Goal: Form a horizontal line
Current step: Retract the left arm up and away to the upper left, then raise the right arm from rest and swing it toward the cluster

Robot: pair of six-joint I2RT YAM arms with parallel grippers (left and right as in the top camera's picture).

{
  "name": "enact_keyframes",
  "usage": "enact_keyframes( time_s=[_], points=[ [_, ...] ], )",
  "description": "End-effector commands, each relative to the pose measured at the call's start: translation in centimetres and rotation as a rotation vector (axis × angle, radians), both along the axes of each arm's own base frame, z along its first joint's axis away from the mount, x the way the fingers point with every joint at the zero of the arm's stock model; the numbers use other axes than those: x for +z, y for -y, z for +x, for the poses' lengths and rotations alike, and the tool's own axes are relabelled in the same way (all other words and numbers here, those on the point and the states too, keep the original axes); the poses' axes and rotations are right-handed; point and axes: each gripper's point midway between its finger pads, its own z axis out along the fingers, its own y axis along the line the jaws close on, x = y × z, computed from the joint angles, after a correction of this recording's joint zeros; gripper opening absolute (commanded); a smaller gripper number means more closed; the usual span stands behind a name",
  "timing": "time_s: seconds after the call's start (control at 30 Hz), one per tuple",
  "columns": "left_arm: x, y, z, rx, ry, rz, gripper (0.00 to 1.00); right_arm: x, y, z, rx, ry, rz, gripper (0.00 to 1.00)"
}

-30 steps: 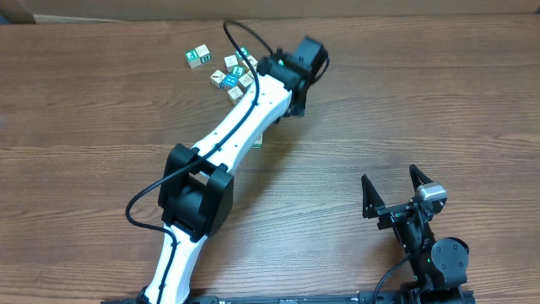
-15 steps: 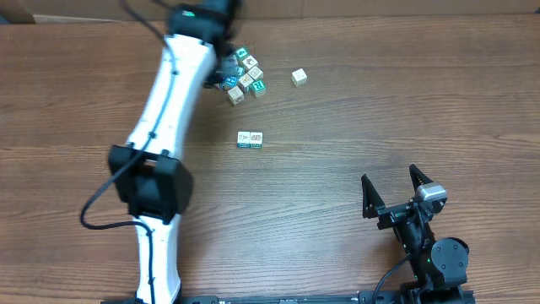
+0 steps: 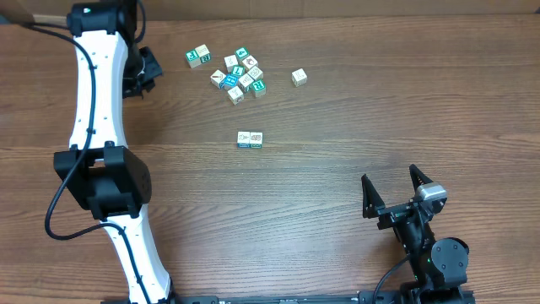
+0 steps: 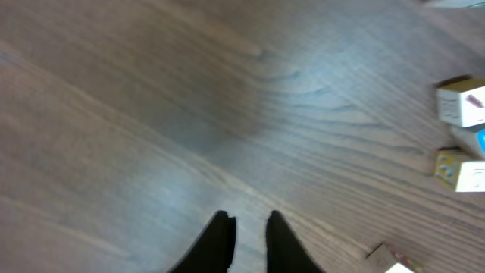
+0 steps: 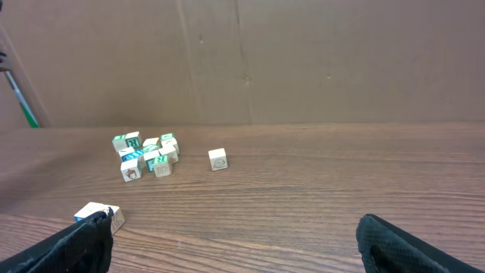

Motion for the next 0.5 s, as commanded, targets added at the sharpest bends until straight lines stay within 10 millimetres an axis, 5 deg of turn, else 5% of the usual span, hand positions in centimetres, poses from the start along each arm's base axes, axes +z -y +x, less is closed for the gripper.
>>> enact_keyframes(
  time_s=[0.0,0.13,0.17,0.47],
  points=[
    [0.03,-0.05,-0.68,0.019,-0.023,-0.018,0.24,-0.08,0.78,0.17,-0.044,0.009,-0.004,1.00],
    [0.00,0.01,-1.05,0.019,-0.038,-0.020,0.55,-0.23,0.82,0.17,-0.047,0.003,-0.005,1.00],
    [0.00,0.01,-1.03,0.019,-0.037,-0.020,1.00,-0.23,0.82,0.17,-0.047,0.003,-0.005,1.00],
    [-0.01,0.33,-0.85,0.017,-0.030,-0.038,1.00,-0.08,0.51,0.11,-0.028,0.007,0.004,1.00]
  ],
)
